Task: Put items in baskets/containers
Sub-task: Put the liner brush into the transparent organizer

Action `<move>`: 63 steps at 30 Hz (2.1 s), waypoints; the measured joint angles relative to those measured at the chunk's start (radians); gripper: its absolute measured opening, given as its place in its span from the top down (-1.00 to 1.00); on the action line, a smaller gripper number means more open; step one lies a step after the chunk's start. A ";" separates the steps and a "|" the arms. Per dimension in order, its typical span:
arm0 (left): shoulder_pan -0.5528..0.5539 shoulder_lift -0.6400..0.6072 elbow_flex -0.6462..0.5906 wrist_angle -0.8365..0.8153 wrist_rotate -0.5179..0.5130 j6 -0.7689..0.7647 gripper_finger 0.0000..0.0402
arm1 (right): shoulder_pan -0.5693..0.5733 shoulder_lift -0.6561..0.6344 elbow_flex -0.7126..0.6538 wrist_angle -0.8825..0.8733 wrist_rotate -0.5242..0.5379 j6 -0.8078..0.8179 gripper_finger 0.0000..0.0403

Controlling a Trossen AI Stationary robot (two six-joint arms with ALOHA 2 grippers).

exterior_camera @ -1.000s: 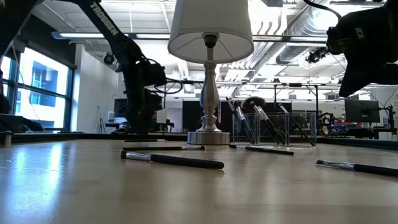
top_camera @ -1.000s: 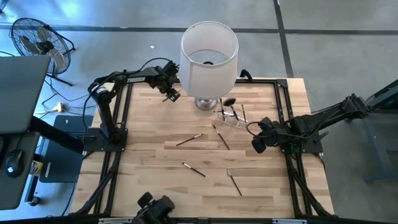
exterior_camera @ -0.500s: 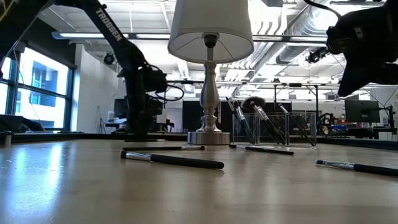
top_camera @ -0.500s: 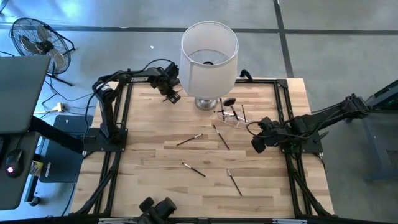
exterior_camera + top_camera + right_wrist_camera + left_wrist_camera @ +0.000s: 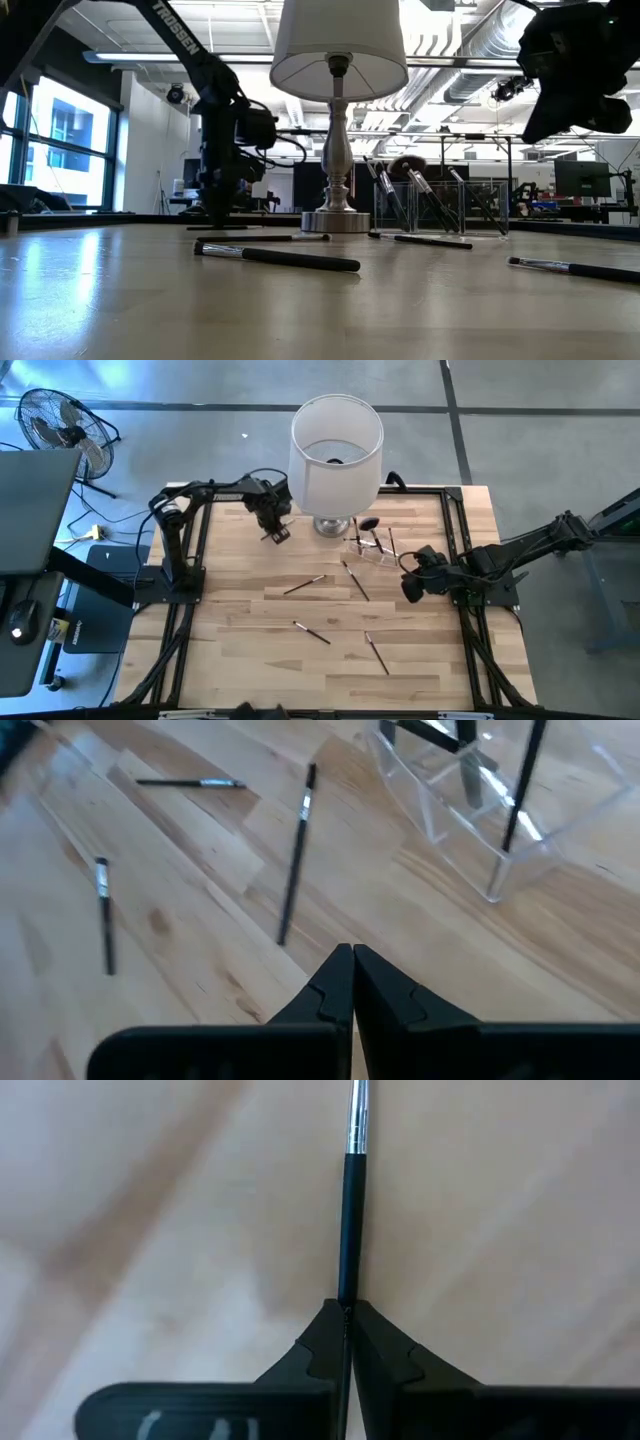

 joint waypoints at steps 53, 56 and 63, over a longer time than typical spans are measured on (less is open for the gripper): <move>-0.611 -0.069 -0.097 0.381 0.126 -0.281 0.99 | -0.113 0.921 0.016 1.184 -0.167 -0.961 0.55; -0.611 -0.068 -0.097 0.407 0.121 -0.281 1.00 | -0.113 0.962 0.058 1.185 -0.167 -1.022 0.45; -0.623 -0.068 -0.097 0.437 0.137 -0.254 1.00 | -0.134 1.020 0.142 1.128 -0.146 -1.101 0.35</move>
